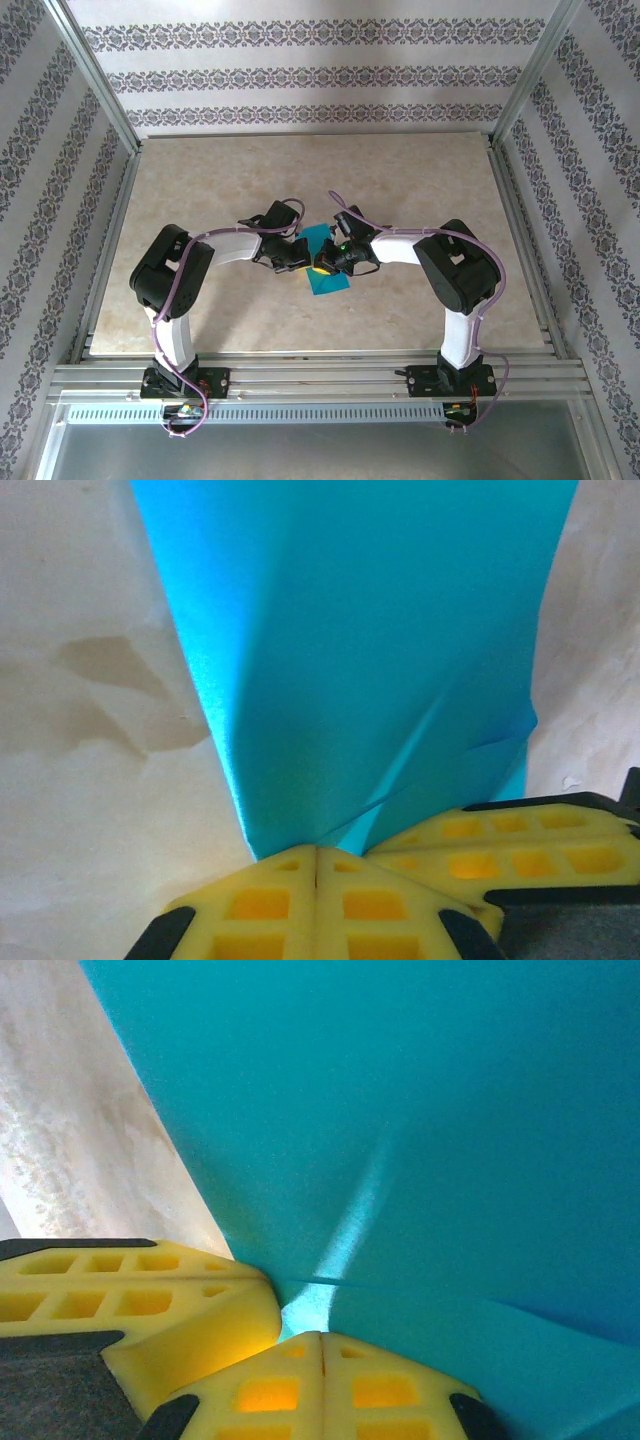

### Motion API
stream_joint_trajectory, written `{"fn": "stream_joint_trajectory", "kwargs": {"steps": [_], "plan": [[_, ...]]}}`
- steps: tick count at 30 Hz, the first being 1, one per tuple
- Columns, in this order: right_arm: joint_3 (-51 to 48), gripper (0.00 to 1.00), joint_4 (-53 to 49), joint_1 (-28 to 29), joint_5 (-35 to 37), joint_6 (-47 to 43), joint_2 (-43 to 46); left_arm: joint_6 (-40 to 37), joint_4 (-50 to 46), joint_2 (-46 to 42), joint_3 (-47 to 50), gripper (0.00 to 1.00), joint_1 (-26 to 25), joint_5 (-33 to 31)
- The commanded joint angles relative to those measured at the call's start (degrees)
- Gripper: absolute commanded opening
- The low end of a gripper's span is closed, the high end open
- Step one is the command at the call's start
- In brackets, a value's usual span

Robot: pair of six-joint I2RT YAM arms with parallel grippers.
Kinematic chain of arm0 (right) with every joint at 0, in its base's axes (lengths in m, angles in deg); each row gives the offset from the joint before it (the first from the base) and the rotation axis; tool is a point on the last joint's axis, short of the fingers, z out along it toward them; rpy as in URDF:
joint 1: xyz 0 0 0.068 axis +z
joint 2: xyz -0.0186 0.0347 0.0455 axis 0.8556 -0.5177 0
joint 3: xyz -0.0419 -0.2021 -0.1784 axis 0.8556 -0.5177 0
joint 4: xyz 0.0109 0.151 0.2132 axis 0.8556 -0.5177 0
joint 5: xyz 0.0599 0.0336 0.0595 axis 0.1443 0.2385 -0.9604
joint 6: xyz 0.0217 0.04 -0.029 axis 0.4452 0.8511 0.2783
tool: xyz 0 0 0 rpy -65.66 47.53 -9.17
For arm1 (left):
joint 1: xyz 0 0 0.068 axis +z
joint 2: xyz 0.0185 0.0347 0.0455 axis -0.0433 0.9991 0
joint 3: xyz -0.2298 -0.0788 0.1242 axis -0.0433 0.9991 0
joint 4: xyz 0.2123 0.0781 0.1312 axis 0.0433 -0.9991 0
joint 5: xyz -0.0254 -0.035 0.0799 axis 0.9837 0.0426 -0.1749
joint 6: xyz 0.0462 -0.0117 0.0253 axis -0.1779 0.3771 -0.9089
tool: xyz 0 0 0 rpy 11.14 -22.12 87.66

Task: Fold a paper plane with a square sheet of paper (pick it up from the middle)
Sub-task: Fold the triangle a second time at the center of the table.

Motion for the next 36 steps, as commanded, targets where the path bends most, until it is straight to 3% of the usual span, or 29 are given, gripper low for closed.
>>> {"fn": "stream_joint_trajectory", "kwargs": {"steps": [1,8,16,36], "plan": [[-0.88,0.03,-4.72,0.23,2.81,-0.56,-2.74,-2.41,-3.61,1.41,-1.09,0.00,-0.88,-1.92],[-1.15,0.04,-1.82,-0.03,1.02,-0.32,-0.75,-4.32,-6.32,2.99,-1.06,0.00,-0.87,-3.11],[-3.70,0.05,-0.09,-3.17,1.55,-4.35,8.26,-6.38,-9.02,4.39,-0.92,0.00,-0.84,-4.40],[-7.17,0.03,1.29,-3.20,4.03,-4.42,1.40,-8.15,-11.96,6.36,-2.30,0.00,-0.92,-6.21]]}}
